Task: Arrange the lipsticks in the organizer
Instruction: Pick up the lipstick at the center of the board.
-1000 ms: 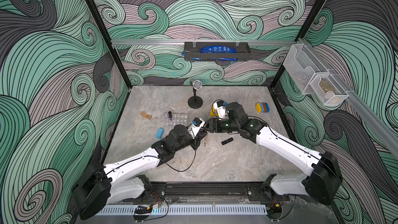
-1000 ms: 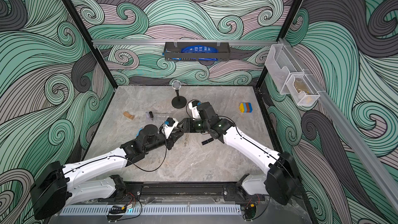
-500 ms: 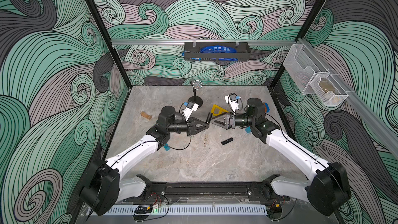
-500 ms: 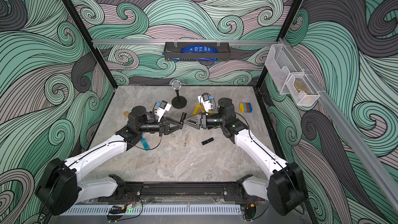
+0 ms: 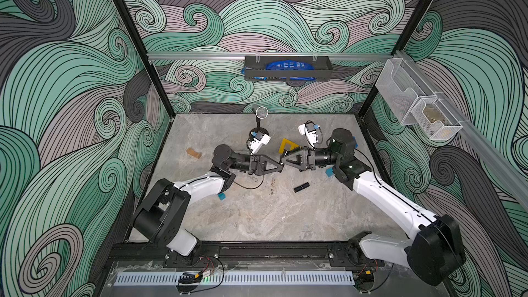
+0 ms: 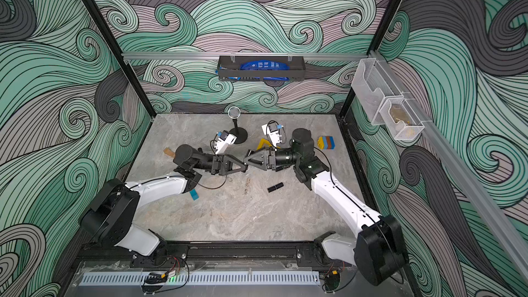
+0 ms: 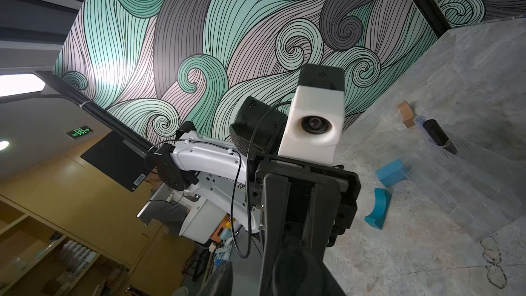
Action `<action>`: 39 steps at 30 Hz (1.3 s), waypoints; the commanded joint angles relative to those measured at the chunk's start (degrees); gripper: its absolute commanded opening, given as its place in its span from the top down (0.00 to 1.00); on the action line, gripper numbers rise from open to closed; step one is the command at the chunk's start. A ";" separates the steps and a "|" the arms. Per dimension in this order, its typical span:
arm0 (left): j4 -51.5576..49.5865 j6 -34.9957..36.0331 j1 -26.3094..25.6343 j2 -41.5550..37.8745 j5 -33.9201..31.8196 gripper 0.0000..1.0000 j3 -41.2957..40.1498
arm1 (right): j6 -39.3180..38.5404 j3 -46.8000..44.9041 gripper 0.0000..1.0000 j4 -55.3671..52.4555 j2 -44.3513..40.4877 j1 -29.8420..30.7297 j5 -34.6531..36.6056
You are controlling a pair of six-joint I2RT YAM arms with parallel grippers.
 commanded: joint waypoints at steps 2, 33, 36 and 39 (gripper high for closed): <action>6.39 -2.63 0.22 -0.71 1.48 0.97 0.38 | 2.26 1.14 0.61 3.36 0.40 1.12 -1.30; -76.96 66.13 -3.46 -25.37 -40.18 0.45 3.88 | 6.96 7.98 0.97 -20.66 1.66 15.19 46.15; -77.20 67.02 -3.63 -26.04 -43.46 0.51 3.82 | 6.69 8.87 0.97 -21.24 2.26 16.28 47.03; -77.24 67.20 -3.78 -26.66 -44.43 0.53 3.92 | 6.55 9.14 0.97 -21.45 2.86 17.85 48.06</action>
